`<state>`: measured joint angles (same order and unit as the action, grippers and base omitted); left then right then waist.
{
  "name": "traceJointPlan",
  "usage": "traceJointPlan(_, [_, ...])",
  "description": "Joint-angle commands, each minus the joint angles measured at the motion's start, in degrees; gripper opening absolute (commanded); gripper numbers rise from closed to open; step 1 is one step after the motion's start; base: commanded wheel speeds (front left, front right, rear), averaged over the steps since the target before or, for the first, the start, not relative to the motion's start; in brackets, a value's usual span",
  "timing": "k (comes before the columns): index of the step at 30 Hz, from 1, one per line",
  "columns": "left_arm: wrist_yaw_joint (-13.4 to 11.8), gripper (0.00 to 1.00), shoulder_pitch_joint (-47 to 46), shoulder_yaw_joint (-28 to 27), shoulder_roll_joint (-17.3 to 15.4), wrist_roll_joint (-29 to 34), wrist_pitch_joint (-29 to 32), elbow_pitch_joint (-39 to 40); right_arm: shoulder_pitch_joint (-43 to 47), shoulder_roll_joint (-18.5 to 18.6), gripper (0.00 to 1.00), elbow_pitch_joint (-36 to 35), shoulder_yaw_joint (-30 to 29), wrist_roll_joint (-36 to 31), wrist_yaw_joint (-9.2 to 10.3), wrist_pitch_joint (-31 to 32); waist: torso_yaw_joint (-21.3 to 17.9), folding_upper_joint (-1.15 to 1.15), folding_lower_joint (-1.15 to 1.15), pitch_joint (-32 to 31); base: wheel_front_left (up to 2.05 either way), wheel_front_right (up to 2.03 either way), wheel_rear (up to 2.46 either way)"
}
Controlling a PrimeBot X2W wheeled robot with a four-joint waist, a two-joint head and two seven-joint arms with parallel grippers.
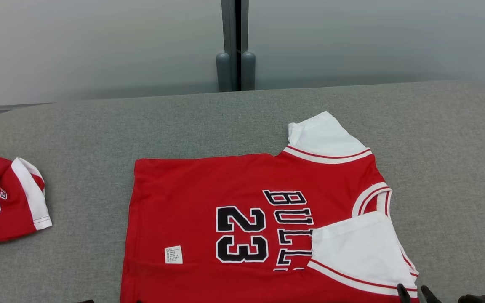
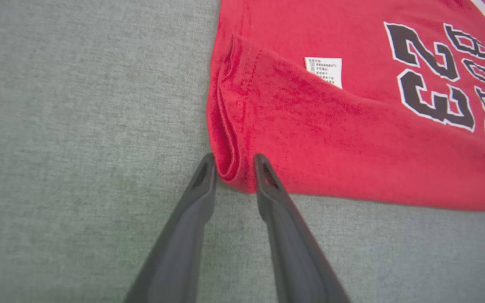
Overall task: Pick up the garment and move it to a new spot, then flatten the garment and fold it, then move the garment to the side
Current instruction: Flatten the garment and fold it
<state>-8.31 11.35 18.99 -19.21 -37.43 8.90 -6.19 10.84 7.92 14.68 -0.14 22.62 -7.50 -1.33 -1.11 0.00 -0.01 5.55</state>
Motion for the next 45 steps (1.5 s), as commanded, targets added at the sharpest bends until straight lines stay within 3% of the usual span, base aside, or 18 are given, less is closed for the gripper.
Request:
traceJointPlan(1, [0.4,1.00,0.1,0.3,-0.1,1.0,-1.8,-1.6,0.6,-0.4,1.00,-1.1,-0.8,-1.1,0.01,-0.3,0.0,0.00,0.01,-0.2,0.00,0.00,0.00])
traceJointPlan(12, [-1.6,1.00,-5.3,-1.0,1.2,8.9,-19.3,-0.2,-5.1,-0.8,1.00,-13.8,-2.6,-7.8,0.01,-2.5,-0.2,0.00,0.01,-1.8,0.00,0.00,0.00])
traceJointPlan(22, [-3.4,1.00,-9.8,-1.5,-0.8,12.0,-19.6,3.5,-8.5,-0.8,1.00,-20.0,-4.2,-9.6,0.01,0.7,0.3,0.00,0.01,-2.2,0.00,0.00,0.00])
traceJointPlan(32, [-4.3,1.00,-10.8,-1.9,-1.3,11.3,-17.7,4.4,-8.2,-1.7,1.00,-21.5,-4.6,-9.5,0.01,1.1,0.2,0.00,0.01,0.0,0.00,0.00,0.00])
traceJointPlan(39, [-0.3,1.00,-21.1,-0.9,-1.2,8.3,-11.5,2.3,-10.6,-2.0,1.00,-22.3,-4.7,-9.8,0.01,0.9,0.8,0.00,0.01,5.4,0.00,0.00,0.00])
traceJointPlan(45, [5.6,1.00,-33.9,0.5,-1.4,4.5,-2.1,-9.8,-13.3,-2.2,1.00,-21.2,-3.6,-9.6,0.01,0.0,0.0,0.00,0.01,9.7,0.00,0.00,0.00])
